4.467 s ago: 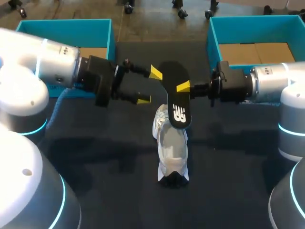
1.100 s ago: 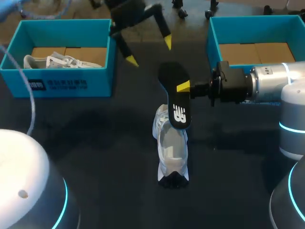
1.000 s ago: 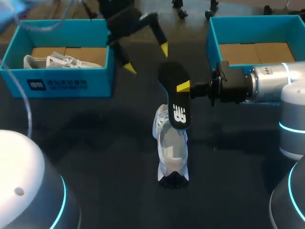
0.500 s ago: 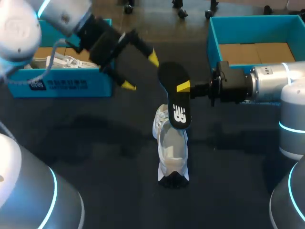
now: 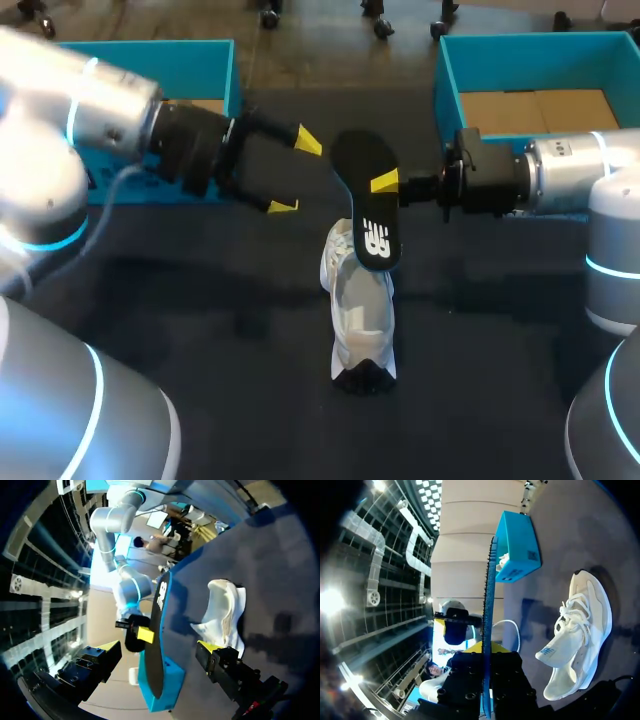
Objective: Take the shoe out of the shoebox, open the shoe tongue, remove and reinsert the insole, then place the shoe into the shoebox
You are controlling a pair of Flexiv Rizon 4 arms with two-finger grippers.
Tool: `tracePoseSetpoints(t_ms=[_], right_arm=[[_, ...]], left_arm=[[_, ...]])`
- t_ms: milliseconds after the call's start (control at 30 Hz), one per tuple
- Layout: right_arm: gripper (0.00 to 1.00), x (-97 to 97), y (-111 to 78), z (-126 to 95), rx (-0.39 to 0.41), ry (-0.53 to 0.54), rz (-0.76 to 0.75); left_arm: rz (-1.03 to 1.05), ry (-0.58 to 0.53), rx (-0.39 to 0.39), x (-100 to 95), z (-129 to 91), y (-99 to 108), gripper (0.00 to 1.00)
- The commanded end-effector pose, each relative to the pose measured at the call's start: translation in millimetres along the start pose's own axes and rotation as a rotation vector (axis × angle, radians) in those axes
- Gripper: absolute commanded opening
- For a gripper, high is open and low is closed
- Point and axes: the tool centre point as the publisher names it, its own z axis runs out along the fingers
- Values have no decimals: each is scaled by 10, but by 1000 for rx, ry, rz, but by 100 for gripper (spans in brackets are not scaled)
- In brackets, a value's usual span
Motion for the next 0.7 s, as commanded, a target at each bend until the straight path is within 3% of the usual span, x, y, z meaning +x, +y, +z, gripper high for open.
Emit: tracePoseSetpoints(t_ms=[33, 167, 467, 600, 700], right_arm=[[0, -5, 2, 13, -1, 0, 0], [0, -5, 2, 13, -1, 0, 0], [0, -5, 2, 13, -1, 0, 0], [0, -5, 2, 13, -1, 0, 0], [0, -5, 2, 13, -1, 0, 0]], left_arm=[[31, -376, -84, 49, 176, 35, 100], [33, -462, -121, 37, 294, 82, 100], [37, -542, -223, -59, 570, 170, 100], [40, -539, -240, -86, 651, 221, 93], [45, -539, -264, -104, 673, 253, 81]])
